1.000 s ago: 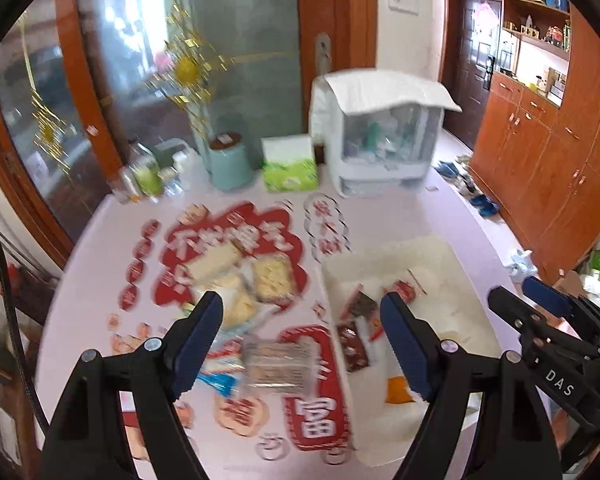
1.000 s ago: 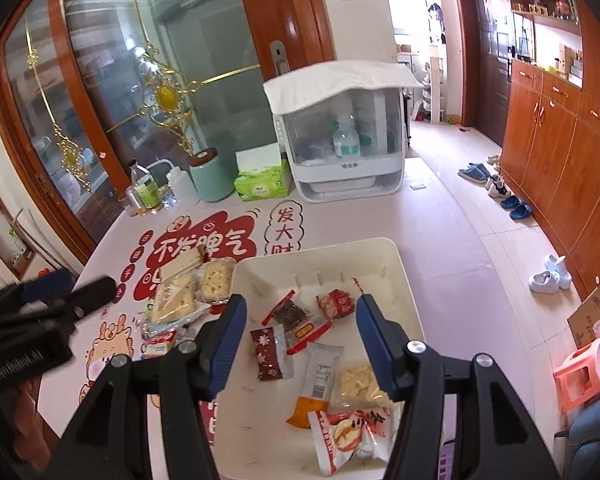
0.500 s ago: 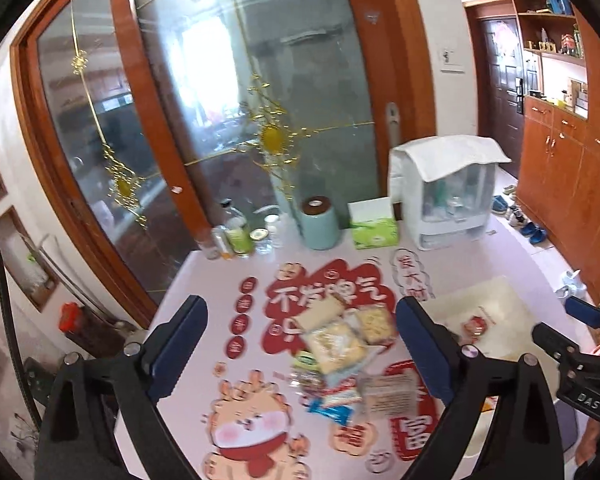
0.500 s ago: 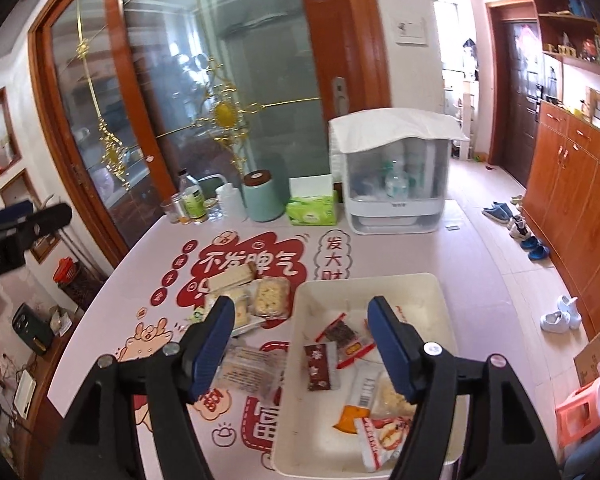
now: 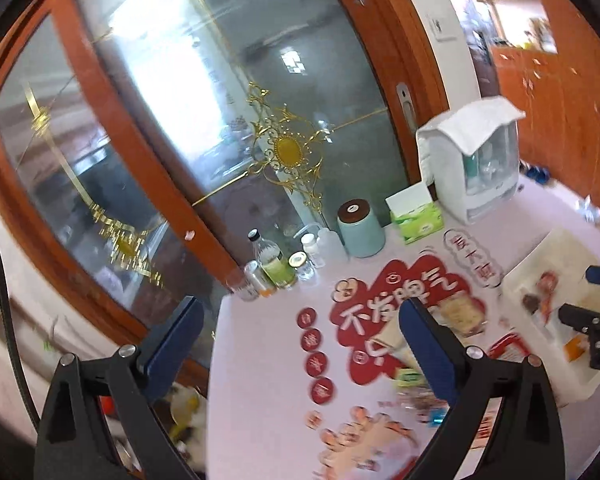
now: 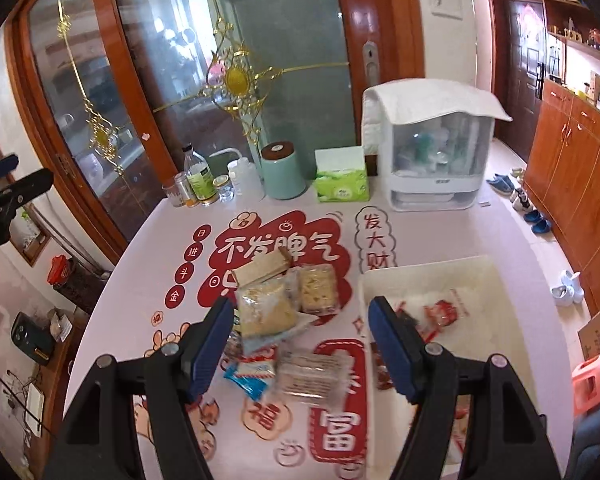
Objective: Organize snacks
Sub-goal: 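Move both open grippers back toward the remaining snacks, then grasp the brown paper bread bag with the left gripper while the right grasps a clear bread bag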
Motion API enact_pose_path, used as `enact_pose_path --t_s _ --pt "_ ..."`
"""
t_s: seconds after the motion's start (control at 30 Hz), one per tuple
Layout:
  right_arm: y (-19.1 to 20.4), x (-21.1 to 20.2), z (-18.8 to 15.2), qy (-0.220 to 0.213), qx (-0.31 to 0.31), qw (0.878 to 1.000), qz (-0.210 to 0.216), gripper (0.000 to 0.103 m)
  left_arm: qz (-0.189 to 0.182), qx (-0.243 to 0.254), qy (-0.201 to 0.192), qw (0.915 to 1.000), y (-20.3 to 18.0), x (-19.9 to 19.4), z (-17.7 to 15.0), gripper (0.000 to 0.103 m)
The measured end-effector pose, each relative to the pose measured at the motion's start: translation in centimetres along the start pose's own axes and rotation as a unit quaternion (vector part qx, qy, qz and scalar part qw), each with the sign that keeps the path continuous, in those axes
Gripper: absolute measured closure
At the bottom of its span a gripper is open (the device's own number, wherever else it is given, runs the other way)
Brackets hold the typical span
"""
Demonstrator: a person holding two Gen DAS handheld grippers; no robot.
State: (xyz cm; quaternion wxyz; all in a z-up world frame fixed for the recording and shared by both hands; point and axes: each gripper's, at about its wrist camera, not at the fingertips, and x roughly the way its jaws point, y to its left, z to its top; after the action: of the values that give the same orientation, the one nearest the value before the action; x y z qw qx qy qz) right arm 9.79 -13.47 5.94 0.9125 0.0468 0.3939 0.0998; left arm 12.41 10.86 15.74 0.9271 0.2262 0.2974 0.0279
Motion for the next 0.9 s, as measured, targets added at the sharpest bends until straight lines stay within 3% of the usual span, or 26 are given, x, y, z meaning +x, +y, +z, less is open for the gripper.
enact_pose_path --t_s 0.13,0.3,0.5,0.6,0.9 --pt "2.3 3.7 0.4 0.028 0.026 0.999 0.003 0.033 -0.03 0.035 0.017 0.9988 1.6 6.3 -0.1 0.005" --pt "2.3 9.2 -0.7 0.086 0.099 0.991 0.028 0.033 -0.088 0.065 0.061 0.9921 0.4 14.4 -1.1 0.005" --pt "0.3 16.1 -3.0 0.147 0.183 0.972 0.018 0.032 -0.16 0.09 0.119 0.9759 -4.4 23.6 -3.0 0.005" --pt "-0.3 19.4 -4.2 0.168 0.201 0.965 0.017 0.032 -0.194 0.096 0.157 0.9634 -7.6 28.7 -4.5 0.005" --pt "-2.0 27.5 -7.3 0.215 0.259 0.941 0.046 0.032 -0.233 0.095 0.216 0.9433 -14.9 38.2 -9.2 0.005"
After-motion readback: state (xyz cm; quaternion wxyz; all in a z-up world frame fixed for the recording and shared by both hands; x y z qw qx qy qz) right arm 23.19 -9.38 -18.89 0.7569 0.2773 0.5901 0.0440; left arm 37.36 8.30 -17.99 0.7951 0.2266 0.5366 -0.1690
